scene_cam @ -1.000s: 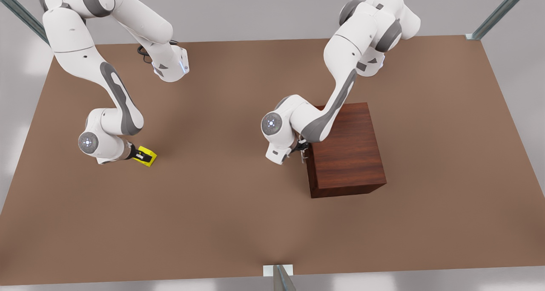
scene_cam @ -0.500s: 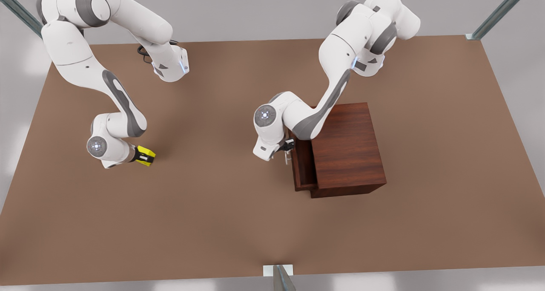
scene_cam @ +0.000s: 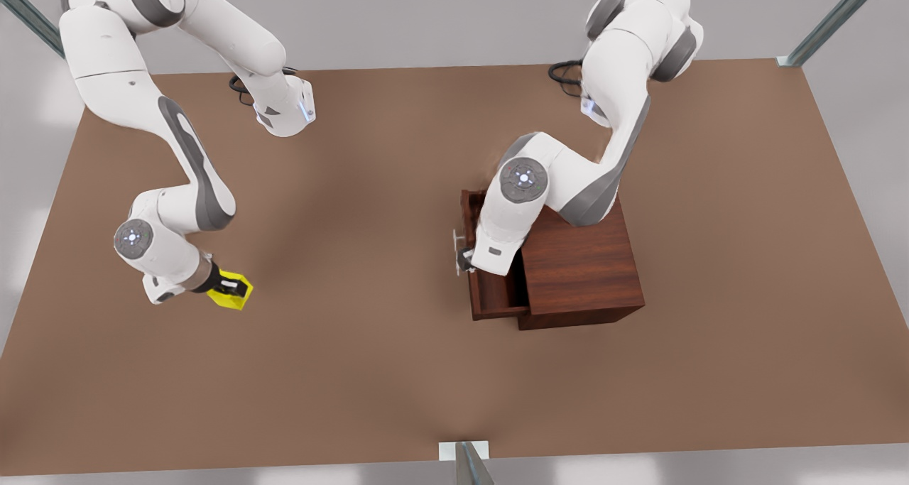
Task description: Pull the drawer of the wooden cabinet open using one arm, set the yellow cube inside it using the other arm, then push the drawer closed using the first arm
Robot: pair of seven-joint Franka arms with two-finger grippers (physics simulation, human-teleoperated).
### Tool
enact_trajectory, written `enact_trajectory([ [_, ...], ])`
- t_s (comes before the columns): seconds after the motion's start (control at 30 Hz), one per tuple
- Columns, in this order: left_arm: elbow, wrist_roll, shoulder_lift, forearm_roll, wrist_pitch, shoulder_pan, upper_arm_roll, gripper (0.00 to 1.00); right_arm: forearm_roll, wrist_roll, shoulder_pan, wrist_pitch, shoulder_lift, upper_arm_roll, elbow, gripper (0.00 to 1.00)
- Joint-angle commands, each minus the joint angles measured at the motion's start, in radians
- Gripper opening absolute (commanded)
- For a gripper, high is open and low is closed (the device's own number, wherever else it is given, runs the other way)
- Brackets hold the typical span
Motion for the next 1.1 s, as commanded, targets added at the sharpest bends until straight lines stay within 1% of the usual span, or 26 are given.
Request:
enact_trajectory([
  [0.0,0.001,0.372,-0.025,-0.065,-0.27,0.124,0.004,1.0,-0.022,0.123,0.01,-0.249,0.0,0.084,0.086,0.5],
  [0.03,0.0,0.53,-0.03,-0.065,-0.304,0.209,0.005,1.0,-0.021,0.172,0.021,-0.278,0.008,0.137,0.121,0.5],
  [0.07,-0.002,0.693,-0.031,-0.066,-0.31,0.287,0.007,1.0,-0.021,0.241,0.065,-0.324,0.009,0.158,0.164,0.5],
  [0.1,-0.002,0.886,-0.033,-0.065,-0.309,0.381,0.007,1.0,-0.021,0.319,0.146,-0.387,0.009,0.158,0.235,0.5],
  [0.13,-0.002,0.989,-0.048,-0.057,-0.301,0.43,0.013,1.0,-0.021,0.385,0.22,-0.447,0.014,0.158,0.299,0.5],
  [0.17,-0.002,1.031,-0.094,-0.037,-0.303,0.462,0.016,1.0,-0.021,0.464,0.283,-0.459,0.032,0.158,0.345,0.5],
  [0.23,-0.014,1.062,-0.184,0.005,-0.317,0.477,0.018,1.0,-0.021,0.574,0.395,-0.459,0.063,0.158,0.419,0.5],
  [0.27,-0.136,1.097,-0.304,0.001,-0.278,0.484,0.028,1.0,-0.019,0.619,0.455,-0.459,0.077,0.157,0.454,0.44],
  [0.3,-0.353,1.12,-0.473,-0.002,-0.174,0.445,0.104,1.0,-0.018,0.669,0.521,-0.459,0.108,0.157,0.492,0.44],
  [0.4,-0.325,1.112,-0.447,0.004,-0.194,0.45,0.107,1.0,-0.021,0.786,0.654,-0.459,0.186,0.146,0.598,0.44],
  [0.43,-0.327,1.114,-0.442,0.003,-0.195,0.456,0.108,1.0,-0.024,0.847,0.721,-0.461,0.227,0.128,0.67,0.44],
  [0.47,-0.327,1.114,-0.442,0.003,-0.195,0.456,0.11,1.0,-0.024,0.873,0.774,-0.465,0.233,0.094,0.699,0.44],
  [0.6,-0.327,1.112,-0.428,0.0,-0.203,0.457,0.124,1.0,-0.024,0.964,1.044,-0.467,0.319,-0.079,0.911,0.41],
  [0.63,-0.327,1.114,-0.424,0.0,-0.202,0.457,0.125,1.0,-0.024,0.976,1.09,-0.465,0.333,-0.113,0.936,0.41],
  [0.67,-0.327,1.115,-0.419,0.0,-0.201,0.47,0.124,1.0,-0.024,0.988,1.119,-0.464,0.362,-0.121,0.973,0.41],
  [0.87,-0.327,1.118,-0.402,-0.003,-0.197,0.479,0.124,1.0,-0.024,0.993,1.147,-0.461,0.407,-0.138,0.971,0.42],
  [1.07,-0.327,1.118,-0.395,0.0,-0.192,0.479,0.124,1.0,-0.03,0.985,1.171,-0.447,0.442,-0.135,0.962,0.44],
])
